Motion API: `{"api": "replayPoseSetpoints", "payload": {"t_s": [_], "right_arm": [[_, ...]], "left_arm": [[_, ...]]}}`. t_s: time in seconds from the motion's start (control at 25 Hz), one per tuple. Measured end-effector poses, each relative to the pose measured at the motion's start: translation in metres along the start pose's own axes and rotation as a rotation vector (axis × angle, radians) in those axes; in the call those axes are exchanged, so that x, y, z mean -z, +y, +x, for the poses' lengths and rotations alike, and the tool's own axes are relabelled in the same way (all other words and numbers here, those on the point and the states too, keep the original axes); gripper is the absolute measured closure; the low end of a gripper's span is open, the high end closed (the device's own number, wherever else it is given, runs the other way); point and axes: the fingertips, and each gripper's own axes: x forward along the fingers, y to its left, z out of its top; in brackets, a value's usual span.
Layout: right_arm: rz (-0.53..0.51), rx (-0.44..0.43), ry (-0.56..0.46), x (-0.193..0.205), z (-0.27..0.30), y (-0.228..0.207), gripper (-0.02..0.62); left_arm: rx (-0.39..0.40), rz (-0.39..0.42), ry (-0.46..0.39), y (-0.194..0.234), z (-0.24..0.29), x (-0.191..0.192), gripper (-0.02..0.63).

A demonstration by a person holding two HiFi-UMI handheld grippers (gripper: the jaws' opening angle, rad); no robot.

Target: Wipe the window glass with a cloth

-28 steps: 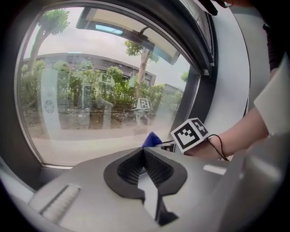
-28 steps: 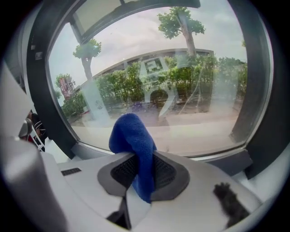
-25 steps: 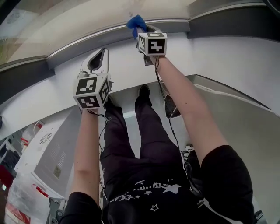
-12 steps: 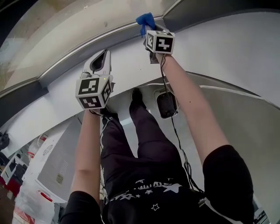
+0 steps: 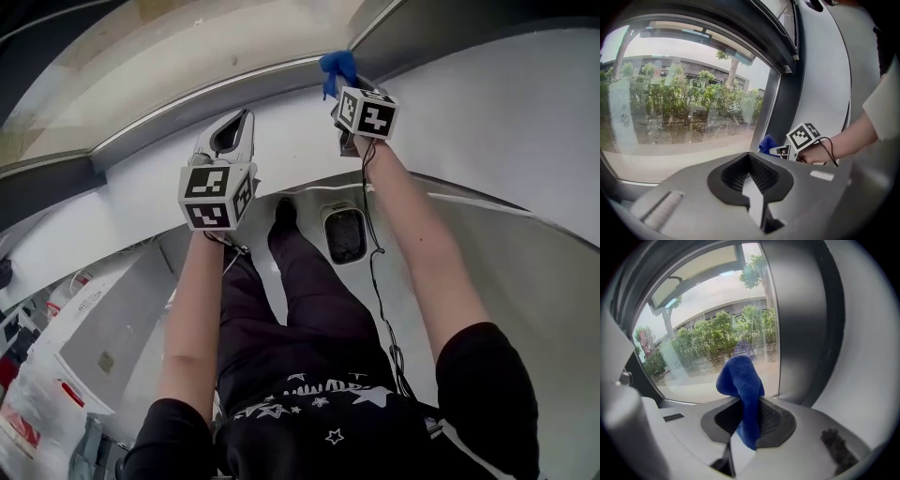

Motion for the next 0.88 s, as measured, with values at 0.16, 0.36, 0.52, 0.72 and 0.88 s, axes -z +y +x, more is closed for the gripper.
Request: {"api": "replayPoseSetpoints", "payload": {"t_s": [0.16, 0.36, 0.52, 0.72, 0.88], "right_arm": [[-0.018, -0.064, -0.023, -0.005, -0.021, 0.02, 0.52], [-0.006, -0.156, -0.061, -0.01, -0.05, 0.061, 0.52], [-0.044, -0.2, -0.082, -0.008, -0.077, 0.103, 0.52], [-0.079, -0.261, -0.097, 0.003, -0.109, 0.17, 0.52], [-0.085, -0.295, -0.134, 0.006, -0.145, 0.224, 0.52]], "left_arm": [[-0.034, -0.014, -0.02, -0.002, -0.021, -0.007, 0.597], [-0.068, -0.011, -0.026, 0.0, -0.052, -0.004, 0.597], [-0.09, -0.045, -0.042, 0.009, -0.092, 0.005, 0.597], [-0.132, -0.065, -0.064, 0.025, -0.16, 0.022, 0.597], [-0.168, -0.097, -0.096, 0.042, -0.222, 0.034, 0.597]]}}
